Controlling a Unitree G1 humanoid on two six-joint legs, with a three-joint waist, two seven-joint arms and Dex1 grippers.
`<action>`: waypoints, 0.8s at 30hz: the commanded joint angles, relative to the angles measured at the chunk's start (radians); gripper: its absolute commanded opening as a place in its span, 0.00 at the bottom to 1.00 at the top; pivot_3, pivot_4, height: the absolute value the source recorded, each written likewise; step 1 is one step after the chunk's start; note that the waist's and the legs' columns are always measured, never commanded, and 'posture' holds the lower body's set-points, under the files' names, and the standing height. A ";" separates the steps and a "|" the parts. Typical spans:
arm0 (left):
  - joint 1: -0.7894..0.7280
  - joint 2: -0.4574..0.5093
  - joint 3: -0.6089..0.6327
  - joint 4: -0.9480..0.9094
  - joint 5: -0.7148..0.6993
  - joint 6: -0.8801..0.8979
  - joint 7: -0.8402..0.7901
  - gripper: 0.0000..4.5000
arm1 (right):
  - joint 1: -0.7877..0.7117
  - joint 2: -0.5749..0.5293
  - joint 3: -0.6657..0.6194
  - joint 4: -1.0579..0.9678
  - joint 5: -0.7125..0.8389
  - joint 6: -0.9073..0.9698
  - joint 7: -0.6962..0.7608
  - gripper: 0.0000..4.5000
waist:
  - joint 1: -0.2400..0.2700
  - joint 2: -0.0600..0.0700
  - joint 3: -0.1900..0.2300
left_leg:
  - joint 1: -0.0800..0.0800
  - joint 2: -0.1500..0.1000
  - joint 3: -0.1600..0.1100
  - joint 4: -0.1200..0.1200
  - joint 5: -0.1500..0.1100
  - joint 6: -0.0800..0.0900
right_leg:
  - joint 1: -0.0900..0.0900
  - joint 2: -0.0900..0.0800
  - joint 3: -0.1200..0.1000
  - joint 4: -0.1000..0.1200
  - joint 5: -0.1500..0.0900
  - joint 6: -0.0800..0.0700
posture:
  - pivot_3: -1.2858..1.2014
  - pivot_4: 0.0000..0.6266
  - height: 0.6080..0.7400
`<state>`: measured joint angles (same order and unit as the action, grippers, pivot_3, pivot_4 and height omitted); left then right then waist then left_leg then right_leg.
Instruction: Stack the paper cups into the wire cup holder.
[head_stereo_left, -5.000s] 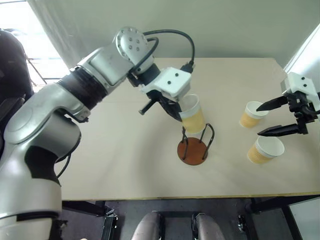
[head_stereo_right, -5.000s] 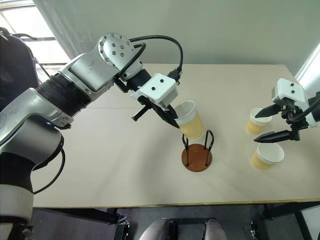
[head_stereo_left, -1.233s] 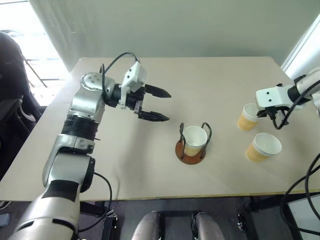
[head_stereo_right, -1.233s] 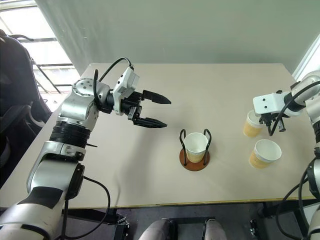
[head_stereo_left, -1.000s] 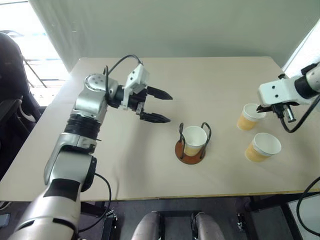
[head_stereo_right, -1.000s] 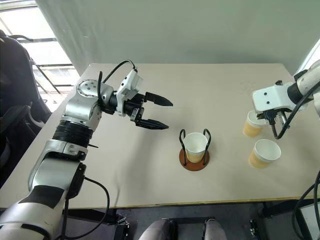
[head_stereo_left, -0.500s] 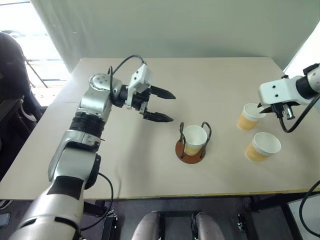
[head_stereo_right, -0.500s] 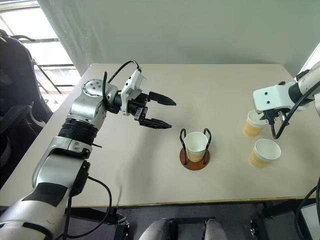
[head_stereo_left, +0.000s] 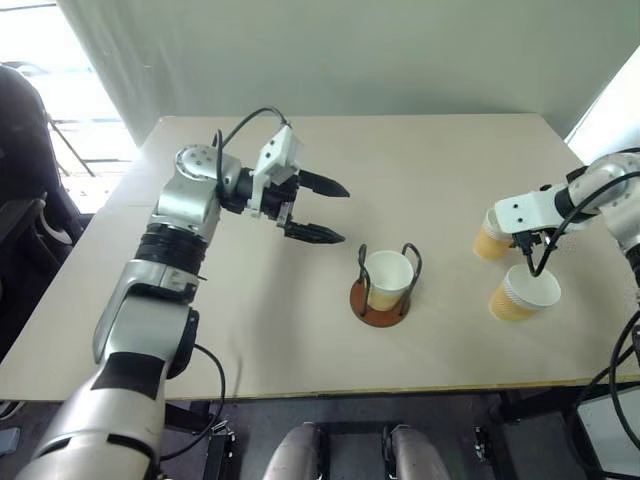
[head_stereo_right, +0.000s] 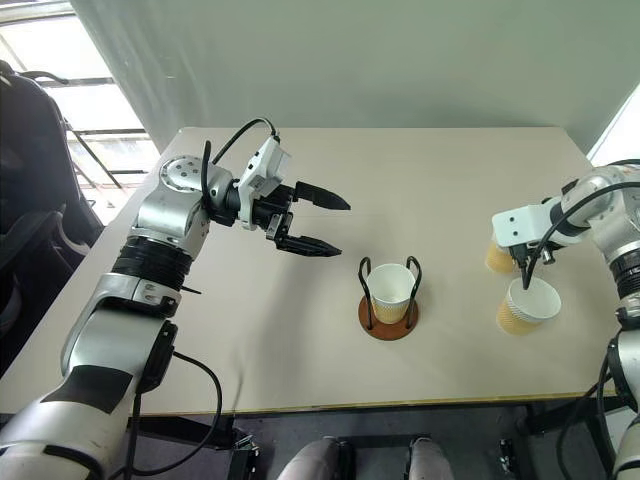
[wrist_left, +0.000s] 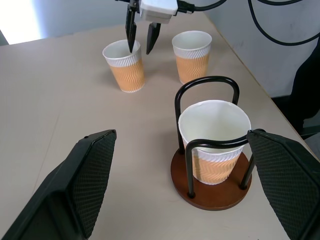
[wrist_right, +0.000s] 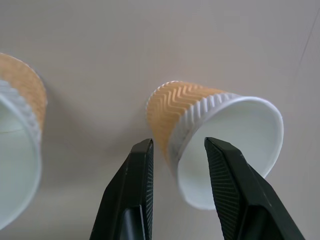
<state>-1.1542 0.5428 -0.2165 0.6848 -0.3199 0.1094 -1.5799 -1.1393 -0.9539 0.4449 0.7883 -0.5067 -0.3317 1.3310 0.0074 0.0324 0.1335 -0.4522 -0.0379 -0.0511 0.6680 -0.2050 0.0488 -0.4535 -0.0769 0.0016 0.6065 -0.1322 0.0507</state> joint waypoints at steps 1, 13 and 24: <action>-0.002 0.021 0.031 -0.047 -0.010 0.014 -0.035 1.00 | -0.057 0.006 0.013 0.063 -0.044 -0.046 -0.047 0.35 | 0.000 0.000 0.000 | 0.000 0.000 0.000 0.000 0.000 0.000 | 0.000 0.000 0.000 0.000 0.000 0.000 | 0.52 0.24 1.00; 0.014 0.028 0.044 -0.073 -0.003 0.031 -0.033 1.00 | -0.091 0.036 0.043 0.147 -0.101 -0.104 -0.042 0.35 | 0.000 0.000 0.000 | 0.000 0.000 0.000 0.000 -0.002 -0.001 | 0.000 0.000 0.000 -0.001 -0.001 -0.001 | 0.52 0.24 1.00; 0.019 0.028 0.042 -0.080 0.000 0.034 -0.032 1.00 | -0.090 0.050 0.043 0.140 -0.102 -0.115 -0.004 0.00 | 0.000 0.000 0.000 | 0.000 0.000 0.000 0.000 -0.002 -0.002 | 0.000 0.000 0.000 -0.001 -0.001 -0.002 | 0.52 0.24 1.00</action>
<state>-1.1327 0.5600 -0.2061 0.6397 -0.3187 0.1402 -1.5814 -1.1920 -0.8914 0.4936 0.9392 -0.6120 -0.4397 1.3118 0.0077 0.0324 0.1335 -0.4521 -0.0378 -0.0514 0.6678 -0.2072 0.0471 -0.4535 -0.0770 0.0014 0.6058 -0.1331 0.0484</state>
